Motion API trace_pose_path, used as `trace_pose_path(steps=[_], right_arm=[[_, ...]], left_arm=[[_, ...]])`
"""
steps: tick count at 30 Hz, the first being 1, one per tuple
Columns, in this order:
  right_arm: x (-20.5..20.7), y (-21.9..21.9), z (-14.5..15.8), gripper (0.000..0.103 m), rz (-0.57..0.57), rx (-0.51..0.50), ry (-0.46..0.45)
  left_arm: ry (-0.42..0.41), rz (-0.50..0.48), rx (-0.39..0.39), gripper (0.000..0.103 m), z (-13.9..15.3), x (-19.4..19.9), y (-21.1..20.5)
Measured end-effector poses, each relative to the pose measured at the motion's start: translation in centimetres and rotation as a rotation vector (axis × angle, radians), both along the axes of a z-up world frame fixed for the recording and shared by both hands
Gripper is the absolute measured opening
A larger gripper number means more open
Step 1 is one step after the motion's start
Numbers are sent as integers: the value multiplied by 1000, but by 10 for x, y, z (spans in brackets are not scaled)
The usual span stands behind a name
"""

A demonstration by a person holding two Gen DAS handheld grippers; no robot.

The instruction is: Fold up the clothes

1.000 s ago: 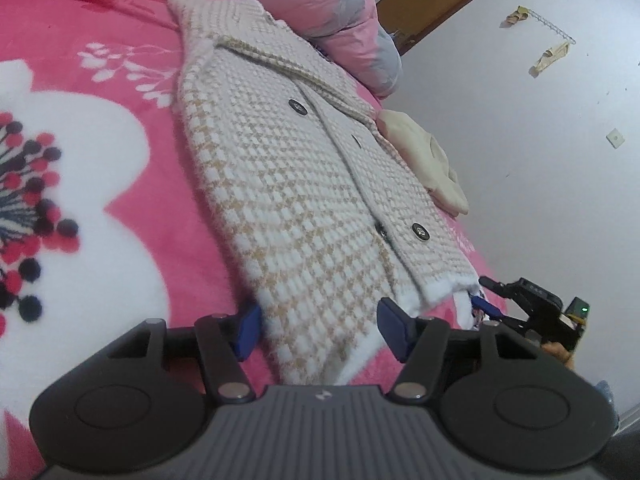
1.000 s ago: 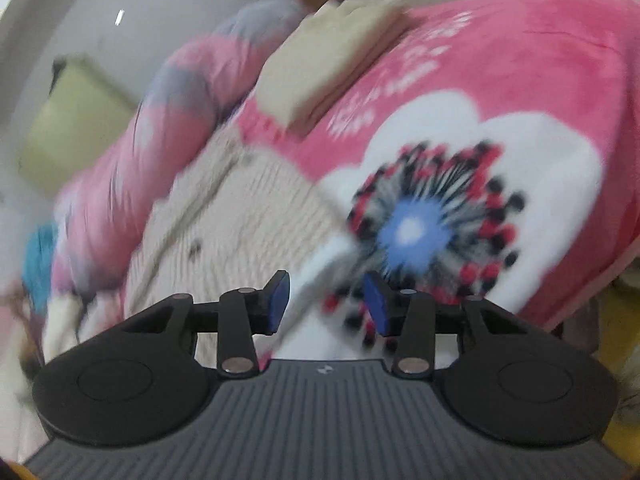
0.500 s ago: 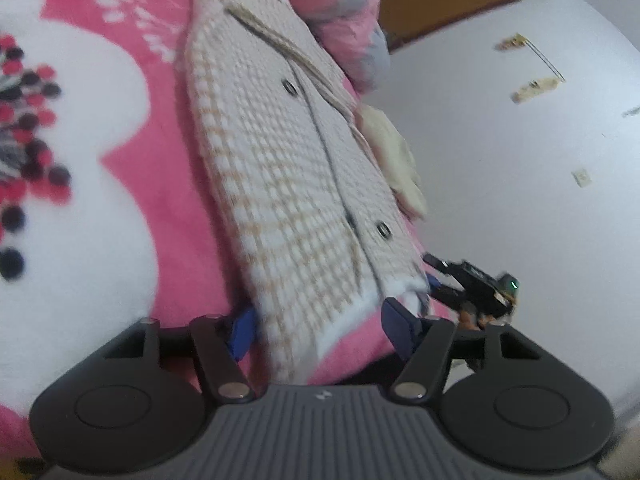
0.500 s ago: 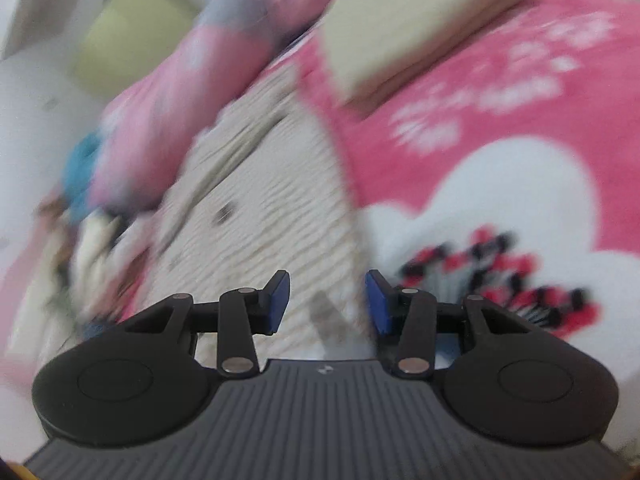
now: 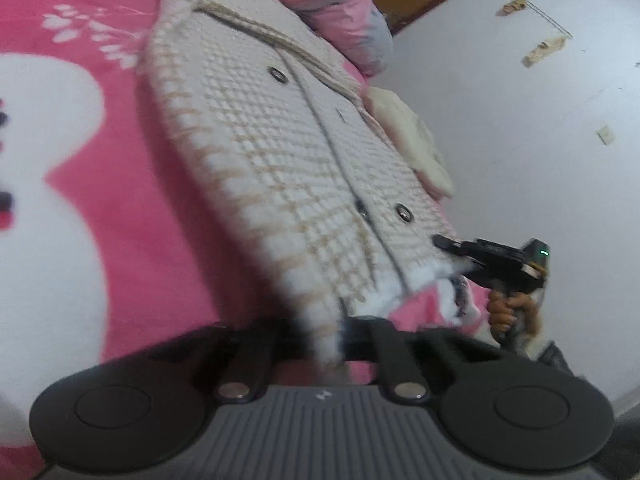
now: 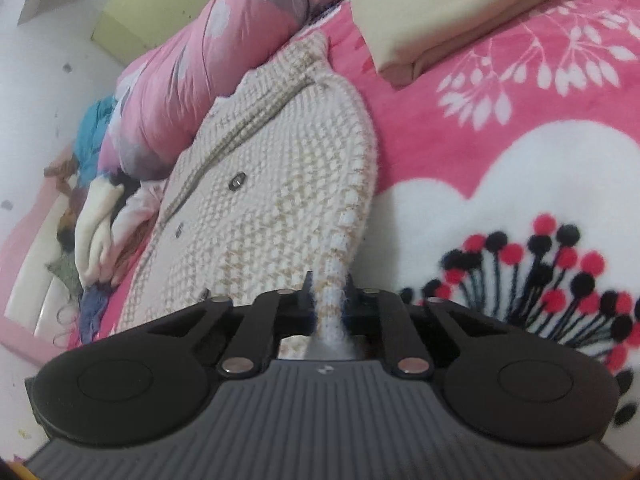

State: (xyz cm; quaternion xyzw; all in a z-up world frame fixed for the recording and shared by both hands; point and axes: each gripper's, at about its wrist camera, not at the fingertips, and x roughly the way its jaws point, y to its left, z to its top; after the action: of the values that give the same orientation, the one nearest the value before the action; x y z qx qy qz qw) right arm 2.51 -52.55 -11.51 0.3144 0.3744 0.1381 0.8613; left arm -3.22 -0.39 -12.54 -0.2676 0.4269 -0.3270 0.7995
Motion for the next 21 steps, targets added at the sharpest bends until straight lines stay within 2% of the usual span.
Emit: trace_pose_path(steps=[4,12,15,17,21], right_arm=[[-15,19,27,6,-18,8,-55],[-45,62,69,6,-4,33,-107],[-71,77,71,6,-7,76,-109],[-89,85,67,5,-5,100,-110],[-106,93,37,5,-34,131,-63]], left_arm=[[-149,-11,-21,6,31,-11,13],[-225,10,-97,6,62,-13,67],[-221,50,-102,6,67,-23,101],[-207,64,-74,6,63,-31,118],[-133,55,-47,6,39,-34,120]])
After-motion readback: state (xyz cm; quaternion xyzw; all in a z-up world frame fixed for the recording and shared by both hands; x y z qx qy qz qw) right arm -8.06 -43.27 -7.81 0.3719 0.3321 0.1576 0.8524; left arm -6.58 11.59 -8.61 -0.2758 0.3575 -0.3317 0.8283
